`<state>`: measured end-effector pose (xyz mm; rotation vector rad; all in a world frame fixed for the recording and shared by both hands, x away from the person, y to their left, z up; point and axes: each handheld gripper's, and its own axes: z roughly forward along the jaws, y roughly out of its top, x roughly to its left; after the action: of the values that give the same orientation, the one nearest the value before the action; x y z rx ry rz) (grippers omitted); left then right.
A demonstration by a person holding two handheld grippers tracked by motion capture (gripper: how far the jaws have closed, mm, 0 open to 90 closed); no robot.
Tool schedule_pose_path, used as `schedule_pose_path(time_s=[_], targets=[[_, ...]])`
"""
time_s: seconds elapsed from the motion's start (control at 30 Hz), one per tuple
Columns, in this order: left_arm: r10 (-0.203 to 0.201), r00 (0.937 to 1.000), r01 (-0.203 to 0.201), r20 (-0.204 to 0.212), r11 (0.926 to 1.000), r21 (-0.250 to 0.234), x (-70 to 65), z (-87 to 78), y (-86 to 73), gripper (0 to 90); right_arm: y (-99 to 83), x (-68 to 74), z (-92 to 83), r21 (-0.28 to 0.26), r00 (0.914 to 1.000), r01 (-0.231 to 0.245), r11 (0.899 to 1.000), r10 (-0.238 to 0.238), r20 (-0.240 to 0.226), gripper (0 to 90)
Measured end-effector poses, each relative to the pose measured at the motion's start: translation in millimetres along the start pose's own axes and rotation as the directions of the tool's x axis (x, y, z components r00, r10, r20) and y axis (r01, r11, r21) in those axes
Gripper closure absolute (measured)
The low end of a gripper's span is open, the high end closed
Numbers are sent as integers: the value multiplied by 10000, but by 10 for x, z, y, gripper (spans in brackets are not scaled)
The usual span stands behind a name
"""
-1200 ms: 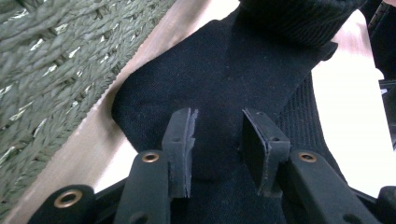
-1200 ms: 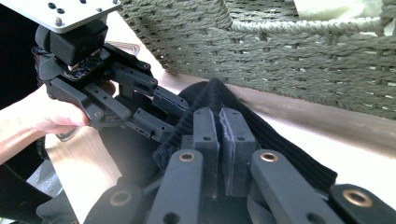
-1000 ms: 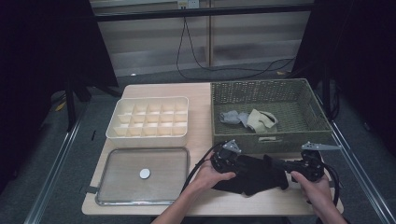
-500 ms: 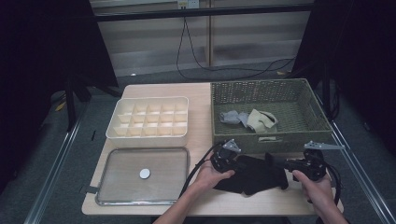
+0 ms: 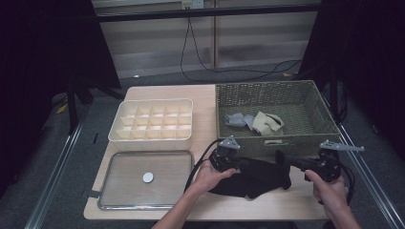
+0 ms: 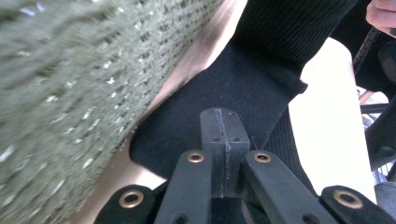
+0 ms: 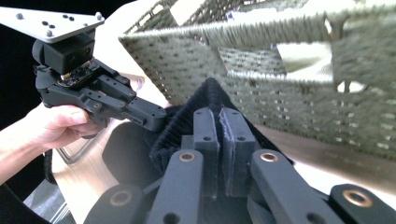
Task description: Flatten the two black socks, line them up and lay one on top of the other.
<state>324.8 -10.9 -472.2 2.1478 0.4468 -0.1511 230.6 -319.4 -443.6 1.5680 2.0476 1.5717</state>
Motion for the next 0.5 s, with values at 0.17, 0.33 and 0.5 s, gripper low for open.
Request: schedule_pose_path(time_s=[0.17,0.33,0.5], targets=[[-30,10000,30,40,9998,-180,-6,-74,9,900,71,33,-62,-343,9999,97,9994,-100,-80,858],[154,9999,-155,-22,9995,-262,-37,-185,30,900,114,69,-116,-621,9997,175,9979,-185,-151,858],[410,9990,-412,-174,9991,-101,-80,-299,10,900,151,82,-143,-712,9996,208,9972,-220,-172,858]])
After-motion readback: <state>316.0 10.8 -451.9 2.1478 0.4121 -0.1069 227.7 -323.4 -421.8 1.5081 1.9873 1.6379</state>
